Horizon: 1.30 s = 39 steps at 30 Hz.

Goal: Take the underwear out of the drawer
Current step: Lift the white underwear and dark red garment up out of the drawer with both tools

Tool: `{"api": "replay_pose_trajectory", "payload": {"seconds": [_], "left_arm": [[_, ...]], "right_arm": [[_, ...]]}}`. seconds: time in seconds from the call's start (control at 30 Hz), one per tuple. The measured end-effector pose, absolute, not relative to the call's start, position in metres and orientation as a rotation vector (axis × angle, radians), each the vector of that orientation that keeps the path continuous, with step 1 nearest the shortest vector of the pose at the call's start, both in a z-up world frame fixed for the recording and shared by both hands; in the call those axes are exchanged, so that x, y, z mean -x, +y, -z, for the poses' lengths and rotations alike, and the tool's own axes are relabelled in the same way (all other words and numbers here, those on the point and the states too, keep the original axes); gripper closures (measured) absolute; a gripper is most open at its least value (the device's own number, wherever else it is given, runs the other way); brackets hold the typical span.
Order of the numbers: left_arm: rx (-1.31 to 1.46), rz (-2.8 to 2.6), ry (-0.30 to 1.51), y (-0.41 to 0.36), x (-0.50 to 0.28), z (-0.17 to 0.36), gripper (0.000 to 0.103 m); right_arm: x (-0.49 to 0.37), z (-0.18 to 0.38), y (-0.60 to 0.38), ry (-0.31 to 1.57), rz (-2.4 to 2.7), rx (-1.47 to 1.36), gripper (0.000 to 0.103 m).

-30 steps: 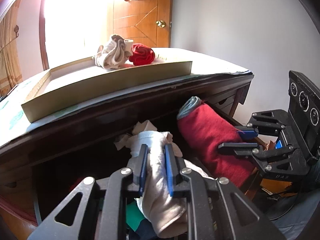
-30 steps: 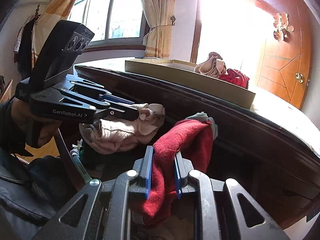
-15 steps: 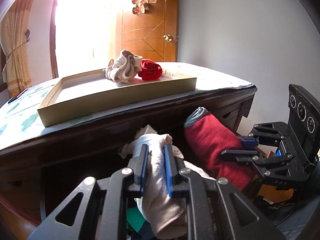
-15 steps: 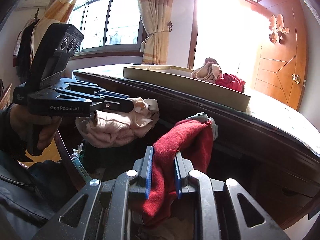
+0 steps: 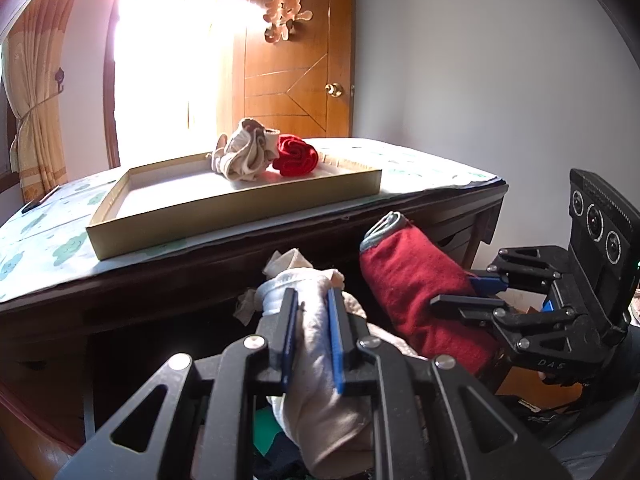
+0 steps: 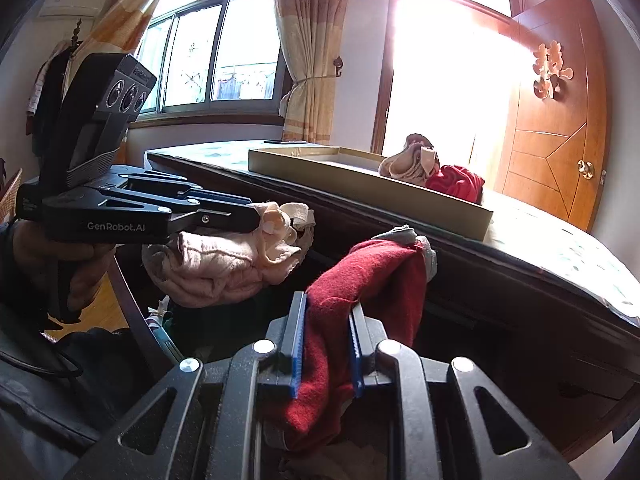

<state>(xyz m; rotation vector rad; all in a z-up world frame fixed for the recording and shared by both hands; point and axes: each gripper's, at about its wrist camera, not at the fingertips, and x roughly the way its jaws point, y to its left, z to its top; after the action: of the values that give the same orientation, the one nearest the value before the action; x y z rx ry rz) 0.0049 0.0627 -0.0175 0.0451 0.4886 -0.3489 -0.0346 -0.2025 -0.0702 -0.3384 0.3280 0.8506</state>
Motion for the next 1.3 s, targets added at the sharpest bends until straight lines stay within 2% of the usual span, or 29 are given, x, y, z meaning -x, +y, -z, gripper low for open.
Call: {"api": "replay_pose_trajectory", "payload": {"seconds": [1.3], "left_arm": [[-0.069, 0.309, 0.372, 0.061, 0.025, 0.007, 0.091]], "right_arm": [[0.045, 0.06, -0.202, 0.21, -0.851, 0.32, 0.083]]}}
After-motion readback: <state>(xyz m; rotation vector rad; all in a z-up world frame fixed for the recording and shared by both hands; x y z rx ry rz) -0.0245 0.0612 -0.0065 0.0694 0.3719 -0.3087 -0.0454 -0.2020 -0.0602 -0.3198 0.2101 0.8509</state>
